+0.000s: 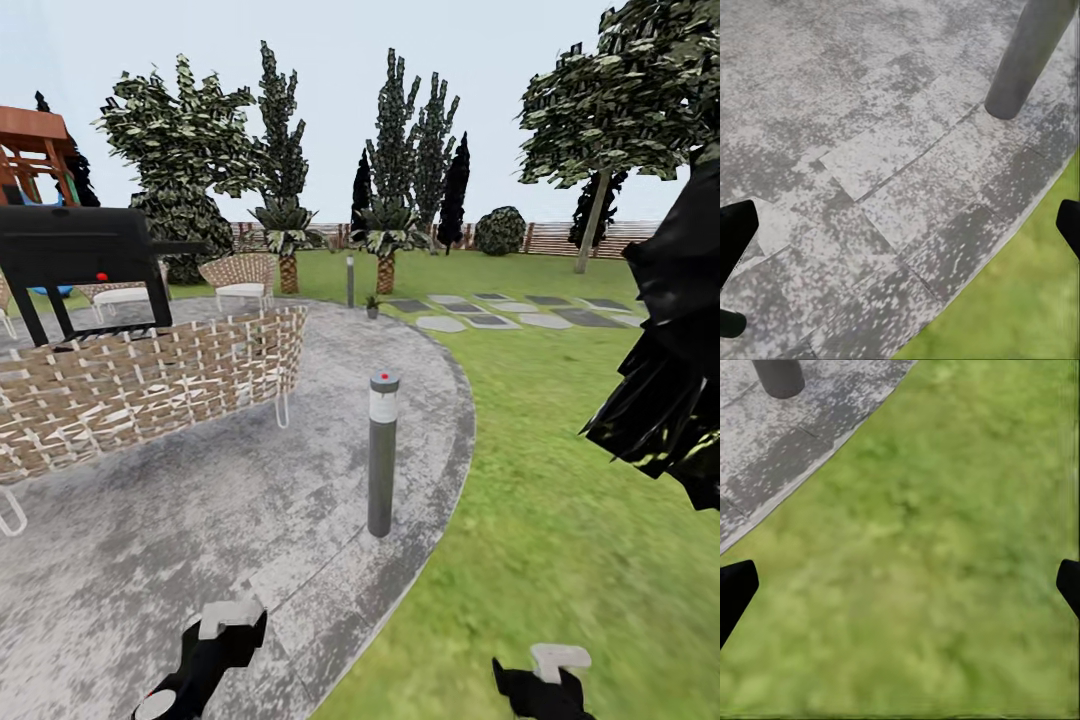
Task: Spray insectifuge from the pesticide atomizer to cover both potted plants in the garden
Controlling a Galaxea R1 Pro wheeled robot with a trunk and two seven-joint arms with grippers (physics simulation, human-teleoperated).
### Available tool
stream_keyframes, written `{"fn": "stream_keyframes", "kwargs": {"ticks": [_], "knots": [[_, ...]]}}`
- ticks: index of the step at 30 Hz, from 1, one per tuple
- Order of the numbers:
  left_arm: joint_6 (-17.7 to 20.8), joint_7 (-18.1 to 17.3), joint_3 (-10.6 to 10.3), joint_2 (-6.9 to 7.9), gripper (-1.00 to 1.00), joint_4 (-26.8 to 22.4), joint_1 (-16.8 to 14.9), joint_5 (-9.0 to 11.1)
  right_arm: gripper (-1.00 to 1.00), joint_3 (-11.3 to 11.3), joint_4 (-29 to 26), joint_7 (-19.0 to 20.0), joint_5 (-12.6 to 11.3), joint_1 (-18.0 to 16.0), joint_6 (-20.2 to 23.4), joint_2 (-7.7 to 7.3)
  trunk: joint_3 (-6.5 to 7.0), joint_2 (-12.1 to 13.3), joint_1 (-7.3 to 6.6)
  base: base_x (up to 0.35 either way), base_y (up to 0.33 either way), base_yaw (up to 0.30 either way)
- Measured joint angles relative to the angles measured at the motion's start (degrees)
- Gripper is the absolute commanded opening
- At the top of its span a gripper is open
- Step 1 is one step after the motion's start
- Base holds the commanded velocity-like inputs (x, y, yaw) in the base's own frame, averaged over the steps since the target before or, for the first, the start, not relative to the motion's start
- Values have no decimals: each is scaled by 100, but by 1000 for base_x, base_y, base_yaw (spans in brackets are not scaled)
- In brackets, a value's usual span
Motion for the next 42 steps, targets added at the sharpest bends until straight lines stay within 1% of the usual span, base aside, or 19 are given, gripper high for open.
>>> {"fn": "stream_keyframes", "kwargs": {"ticks": [1,3,4,5,7,11,15,18,25,31,42], "knots": [[31,0,-3,-2,100,-48,0,0,100,0,-160,1,0,0,203,-29,0,0,0,26,-44,0],[101,0,-17,-8,100,-156,1,0,100,4,-838,3,1,0,792,-96,0,0,0,14,-23,0],[121,0,-20,-9,100,-186,1,0,100,3,-1150,5,-1,0,964,-115,0,0,0,7,-11,0],[133,0,-21,-10,100,-210,1,0,100,1,-1381,7,-3,1,1077,-131,0,0,0,4,-35,0],[151,0,-21,-15,100,-256,-4,-4,100,-2,-1654,9,-4,1,1197,-149,0,0,1,2,-142,0],[157,-5,-22,-19,100,-451,-6,-1,100,9,-1873,1,3,2,1274,-147,0,0,1,1,-258,0],[155,-6,-22,-62,100,-730,-7,11,100,23,-1915,-3,7,2,1287,-146,0,0,0,32,-310,1],[160,3,-16,-151,100,-935,-17,23,100,10,-1923,-5,18,1,1288,-159,0,0,0,77,-317,130],[153,7,-25,-191,100,-883,-23,177,100,15,-1909,-10,51,1,1281,-168,0,0,1,50,-288,239],[155,8,-29,-190,100,-875,-23,267,100,21,-1893,-5,48,1,1278,-159,0,0,1,5,-66,253],[155,8,-30,-188,100,-874,-23,280,100,25,-1887,-4,33,1,1278,-152,0,0,1,0,-3,254]]}}
